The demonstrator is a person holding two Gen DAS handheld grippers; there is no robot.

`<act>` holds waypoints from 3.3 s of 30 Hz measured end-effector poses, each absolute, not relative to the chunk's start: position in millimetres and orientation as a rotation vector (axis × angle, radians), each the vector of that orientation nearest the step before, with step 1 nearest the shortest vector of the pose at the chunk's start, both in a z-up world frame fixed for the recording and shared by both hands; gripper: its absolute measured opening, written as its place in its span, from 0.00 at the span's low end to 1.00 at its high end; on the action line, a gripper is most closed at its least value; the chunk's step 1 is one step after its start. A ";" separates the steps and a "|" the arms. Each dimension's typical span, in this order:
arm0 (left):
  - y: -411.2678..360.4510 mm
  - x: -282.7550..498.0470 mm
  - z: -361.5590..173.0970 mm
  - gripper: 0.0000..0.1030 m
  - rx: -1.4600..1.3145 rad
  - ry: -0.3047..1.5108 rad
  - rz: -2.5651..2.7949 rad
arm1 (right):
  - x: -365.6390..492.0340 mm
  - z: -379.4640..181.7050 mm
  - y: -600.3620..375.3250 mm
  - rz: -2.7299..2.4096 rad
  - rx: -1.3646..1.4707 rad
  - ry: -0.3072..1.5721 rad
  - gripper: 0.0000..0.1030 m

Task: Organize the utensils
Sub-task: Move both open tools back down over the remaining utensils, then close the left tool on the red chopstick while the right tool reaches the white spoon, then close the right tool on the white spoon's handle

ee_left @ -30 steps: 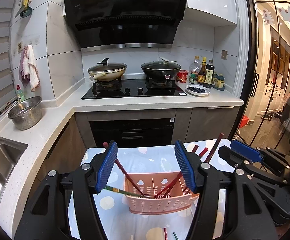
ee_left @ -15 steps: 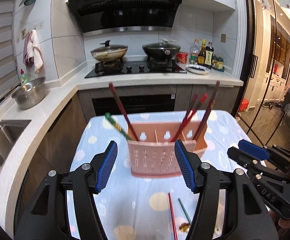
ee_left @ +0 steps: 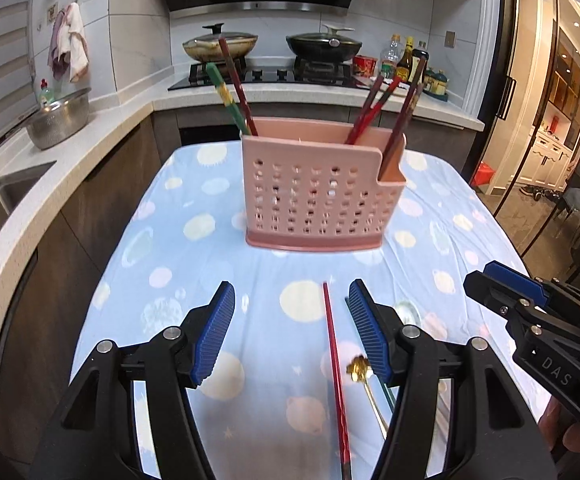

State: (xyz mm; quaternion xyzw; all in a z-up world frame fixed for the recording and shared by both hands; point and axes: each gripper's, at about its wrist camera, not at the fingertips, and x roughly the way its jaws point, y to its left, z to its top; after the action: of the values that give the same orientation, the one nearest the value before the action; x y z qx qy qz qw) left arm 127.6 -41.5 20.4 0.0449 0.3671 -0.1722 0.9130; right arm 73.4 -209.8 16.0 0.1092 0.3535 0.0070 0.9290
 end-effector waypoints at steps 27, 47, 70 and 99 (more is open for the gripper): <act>-46.8 86.9 -71.1 0.52 0.118 0.980 -0.376 | 60.5 -68.3 -212.8 -0.002 0.286 0.900 0.25; -45.8 82.1 -87.3 0.45 0.113 1.028 -0.391 | 62.0 -82.5 -217.0 0.001 0.313 0.931 0.15; -38.6 73.8 -88.7 0.16 0.100 1.032 -0.409 | 26.0 -66.3 -197.6 0.031 0.279 0.906 0.18; -41.5 78.5 -90.1 0.07 0.071 1.048 -0.433 | 64.3 -74.1 -218.0 0.024 0.375 0.917 0.18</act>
State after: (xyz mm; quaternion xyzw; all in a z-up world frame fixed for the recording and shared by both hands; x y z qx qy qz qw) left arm 78.5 -41.5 -90.1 0.0338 0.4963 -0.2050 0.8429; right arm 64.3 -218.0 -74.1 0.1801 0.4399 0.0115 0.8797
